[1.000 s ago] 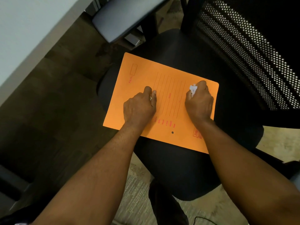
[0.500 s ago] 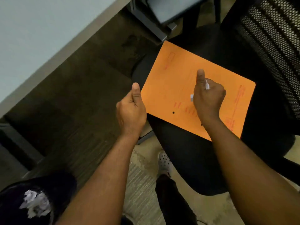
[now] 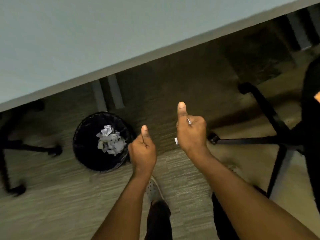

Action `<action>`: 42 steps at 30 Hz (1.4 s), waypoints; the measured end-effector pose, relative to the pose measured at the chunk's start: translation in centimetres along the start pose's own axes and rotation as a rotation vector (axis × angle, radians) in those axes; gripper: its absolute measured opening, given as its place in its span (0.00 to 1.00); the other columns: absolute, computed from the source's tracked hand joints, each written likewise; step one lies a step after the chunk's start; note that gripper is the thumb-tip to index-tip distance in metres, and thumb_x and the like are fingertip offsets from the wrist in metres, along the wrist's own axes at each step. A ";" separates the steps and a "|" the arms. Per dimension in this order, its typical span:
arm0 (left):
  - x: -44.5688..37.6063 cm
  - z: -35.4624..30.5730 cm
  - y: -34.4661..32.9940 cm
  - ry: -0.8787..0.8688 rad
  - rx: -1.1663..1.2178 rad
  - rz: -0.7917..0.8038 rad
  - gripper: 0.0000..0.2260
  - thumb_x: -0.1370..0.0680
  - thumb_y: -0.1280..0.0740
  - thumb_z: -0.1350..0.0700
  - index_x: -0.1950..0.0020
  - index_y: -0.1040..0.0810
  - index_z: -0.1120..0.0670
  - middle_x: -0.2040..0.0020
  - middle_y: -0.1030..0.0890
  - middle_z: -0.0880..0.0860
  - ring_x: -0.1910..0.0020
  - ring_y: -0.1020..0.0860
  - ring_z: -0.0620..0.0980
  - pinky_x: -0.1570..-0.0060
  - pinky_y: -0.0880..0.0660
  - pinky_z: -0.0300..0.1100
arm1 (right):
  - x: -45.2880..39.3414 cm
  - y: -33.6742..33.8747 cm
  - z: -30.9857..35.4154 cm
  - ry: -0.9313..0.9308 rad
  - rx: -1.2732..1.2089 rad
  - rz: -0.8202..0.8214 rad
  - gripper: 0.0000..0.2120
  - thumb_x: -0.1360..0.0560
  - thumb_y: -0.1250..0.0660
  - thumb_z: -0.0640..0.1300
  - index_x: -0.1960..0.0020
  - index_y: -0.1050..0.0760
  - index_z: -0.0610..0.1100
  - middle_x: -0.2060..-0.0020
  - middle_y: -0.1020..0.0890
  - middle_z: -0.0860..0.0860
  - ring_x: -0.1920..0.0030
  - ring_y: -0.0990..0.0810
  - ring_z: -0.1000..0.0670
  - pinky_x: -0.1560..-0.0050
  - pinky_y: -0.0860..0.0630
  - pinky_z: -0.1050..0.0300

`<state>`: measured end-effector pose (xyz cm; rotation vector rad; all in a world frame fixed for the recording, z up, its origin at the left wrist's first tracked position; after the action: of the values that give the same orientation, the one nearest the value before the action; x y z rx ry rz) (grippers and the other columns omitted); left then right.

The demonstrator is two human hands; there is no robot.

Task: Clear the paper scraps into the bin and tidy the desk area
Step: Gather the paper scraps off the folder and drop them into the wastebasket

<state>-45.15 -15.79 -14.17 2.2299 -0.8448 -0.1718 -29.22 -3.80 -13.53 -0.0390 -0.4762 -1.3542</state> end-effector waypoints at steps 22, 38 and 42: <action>-8.3 33.5 8.7 0.224 -0.561 0.337 0.25 0.16 0.56 0.46 0.20 0.53 0.51 0.19 0.55 0.54 0.21 0.55 0.54 0.25 0.53 0.59 | 7.0 -41.0 -15.6 0.217 0.997 0.951 0.31 0.22 0.58 0.68 0.22 0.53 0.58 0.21 0.57 0.50 0.22 0.59 0.45 0.24 0.55 0.44; -4.6 27.5 7.8 0.130 -0.492 0.351 0.25 0.16 0.57 0.47 0.20 0.48 0.53 0.19 0.47 0.53 0.21 0.52 0.52 0.24 0.56 0.53 | 7.8 -34.5 -9.8 0.447 0.946 0.795 0.30 0.19 0.57 0.62 0.41 0.22 0.47 0.47 0.18 0.44 0.42 0.23 0.43 0.41 0.28 0.46; -4.0 19.5 8.3 -0.042 -0.301 0.203 0.20 0.18 0.49 0.51 0.38 0.23 0.61 0.39 0.22 0.61 0.38 0.26 0.60 0.37 0.31 0.56 | 7.3 -28.9 -7.5 0.366 0.884 0.695 0.32 0.19 0.58 0.62 0.43 0.21 0.46 0.45 0.18 0.44 0.41 0.24 0.43 0.38 0.32 0.46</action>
<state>-59.53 -29.19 -23.09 1.8555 -0.9920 -0.2338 -53.23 -19.43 -24.77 0.6986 -0.6348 -0.3777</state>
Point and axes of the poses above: each hand's wrist, its own x-axis away from the middle knuckle, its own y-axis out of the back of the hand, z = x × y, the point moved 10 cm from there along -x, towards the middle knuckle
